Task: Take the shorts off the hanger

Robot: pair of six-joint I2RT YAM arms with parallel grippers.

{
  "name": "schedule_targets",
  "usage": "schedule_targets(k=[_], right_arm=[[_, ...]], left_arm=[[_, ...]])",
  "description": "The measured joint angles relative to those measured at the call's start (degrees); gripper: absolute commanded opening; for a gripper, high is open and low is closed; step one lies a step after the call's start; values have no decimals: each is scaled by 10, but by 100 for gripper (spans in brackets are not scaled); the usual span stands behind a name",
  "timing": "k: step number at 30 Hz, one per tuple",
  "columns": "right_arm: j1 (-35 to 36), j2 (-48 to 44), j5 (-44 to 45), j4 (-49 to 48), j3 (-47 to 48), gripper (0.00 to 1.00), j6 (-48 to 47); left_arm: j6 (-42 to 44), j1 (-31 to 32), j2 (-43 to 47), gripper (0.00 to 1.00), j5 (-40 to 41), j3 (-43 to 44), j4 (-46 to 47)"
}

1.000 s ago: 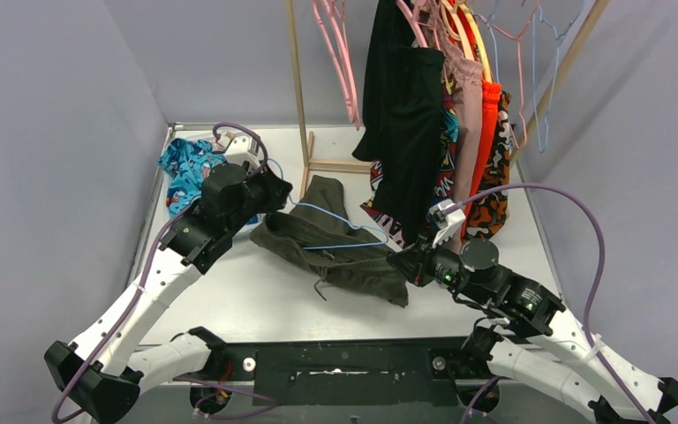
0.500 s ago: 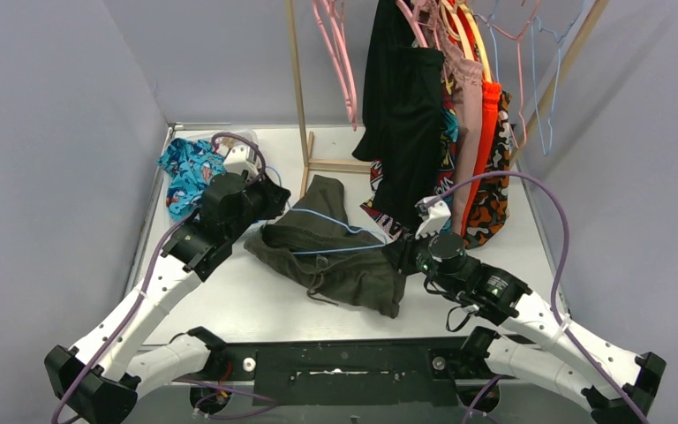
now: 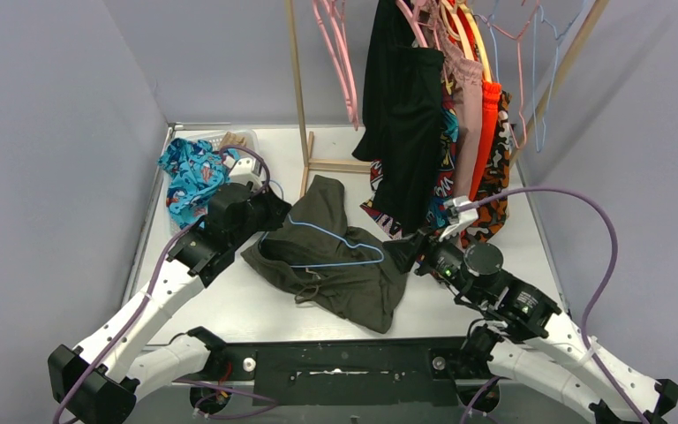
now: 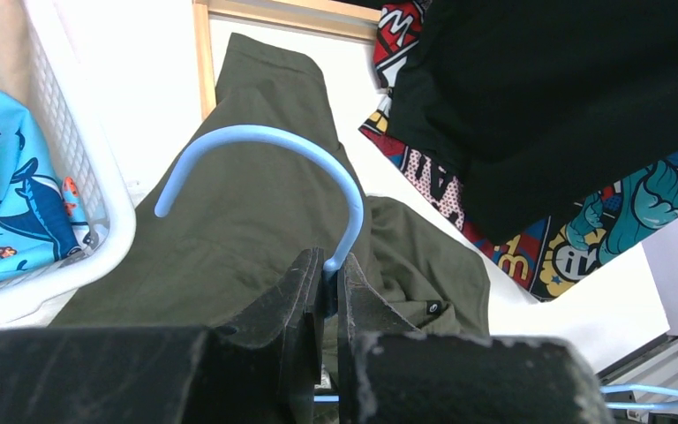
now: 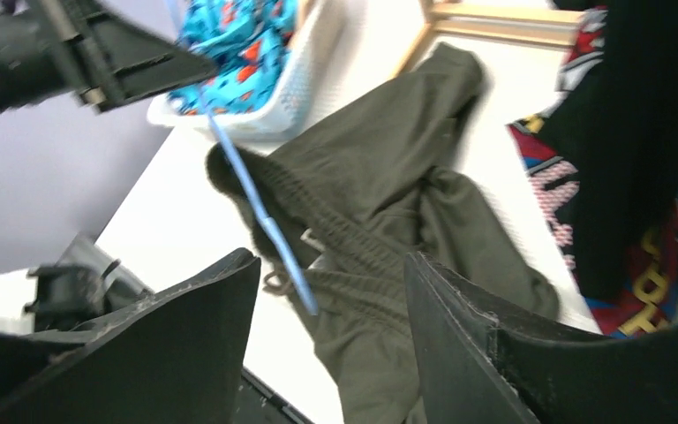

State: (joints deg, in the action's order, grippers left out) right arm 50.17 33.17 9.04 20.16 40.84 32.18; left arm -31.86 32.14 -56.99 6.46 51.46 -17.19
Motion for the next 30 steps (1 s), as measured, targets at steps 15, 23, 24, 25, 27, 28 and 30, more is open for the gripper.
schedule_targets(k=[15, 23, 24, 25, 27, 28, 30], right_arm=[[0, 224, -187, 17, 85, 24, -78], [5, 198, -211, 19, 86, 0, -89], [5, 187, -211, 21, 85, 0, -87], [5, 175, -210, 26, 85, 0, -84], [3, 148, -198, 37, 80, 0, -74], [0, 137, -192, 43, 78, 0, -71], [-4, 111, -183, 57, 74, 0, -61]], left_arm=[[2, 0, 0, 0, -20, 0, 5], [10, 0, 0, 18, -42, 0, 11], [10, 0, 0, 25, -50, 0, 16], [11, 0, 0, 31, -61, 0, 21], [15, 0, 0, 40, -73, 0, 24], [17, 0, 0, 44, -78, 0, 24], [19, 0, 0, 50, -88, 0, 24]])
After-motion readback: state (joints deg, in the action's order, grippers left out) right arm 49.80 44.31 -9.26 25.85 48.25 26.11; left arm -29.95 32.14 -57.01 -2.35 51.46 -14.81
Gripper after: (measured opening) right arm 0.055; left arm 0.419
